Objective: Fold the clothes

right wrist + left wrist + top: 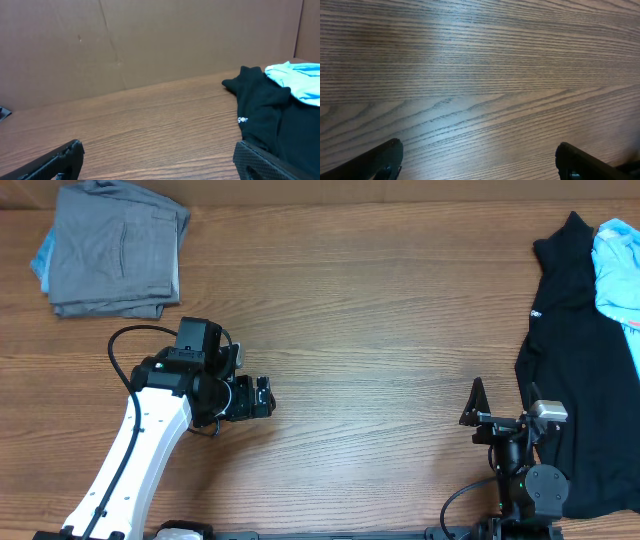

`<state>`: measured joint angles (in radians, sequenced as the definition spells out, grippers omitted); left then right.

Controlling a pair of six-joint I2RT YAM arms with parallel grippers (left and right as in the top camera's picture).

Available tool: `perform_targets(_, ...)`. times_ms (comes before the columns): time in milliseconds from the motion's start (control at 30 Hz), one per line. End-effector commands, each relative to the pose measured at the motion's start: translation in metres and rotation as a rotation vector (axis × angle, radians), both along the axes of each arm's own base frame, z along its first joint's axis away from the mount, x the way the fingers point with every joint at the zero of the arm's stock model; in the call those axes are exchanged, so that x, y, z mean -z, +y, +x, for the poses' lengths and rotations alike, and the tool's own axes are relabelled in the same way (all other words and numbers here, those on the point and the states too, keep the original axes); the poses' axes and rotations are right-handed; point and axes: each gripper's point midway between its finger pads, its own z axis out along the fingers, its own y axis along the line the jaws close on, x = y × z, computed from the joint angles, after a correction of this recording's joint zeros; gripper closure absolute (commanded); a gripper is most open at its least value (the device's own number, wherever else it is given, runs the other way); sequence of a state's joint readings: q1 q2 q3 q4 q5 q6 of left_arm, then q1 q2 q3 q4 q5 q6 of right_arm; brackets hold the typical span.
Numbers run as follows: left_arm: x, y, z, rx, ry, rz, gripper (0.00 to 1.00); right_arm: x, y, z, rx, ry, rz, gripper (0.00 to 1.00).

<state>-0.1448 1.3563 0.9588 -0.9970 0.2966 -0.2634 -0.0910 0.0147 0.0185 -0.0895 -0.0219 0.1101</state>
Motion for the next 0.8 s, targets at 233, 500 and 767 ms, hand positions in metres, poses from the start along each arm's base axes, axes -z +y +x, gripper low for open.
perform_targets(233, -0.033, 0.007, 0.017, 0.002, -0.279, 0.027, 0.00, 0.001, -0.001, 0.000, 0.002, -0.008, -0.007, 0.00)
perform_targets(500, -0.049, 0.002, 0.028, 0.006, -0.787, -0.057, 0.00, 0.001, -0.001, 0.000, 0.003, -0.008, -0.007, 0.00)
perform_targets(767, -0.064, 0.001, 0.006, 0.114, -1.179, -0.047, 0.00, 0.001, -0.001, 0.000, 0.002, -0.008, -0.007, 0.00)
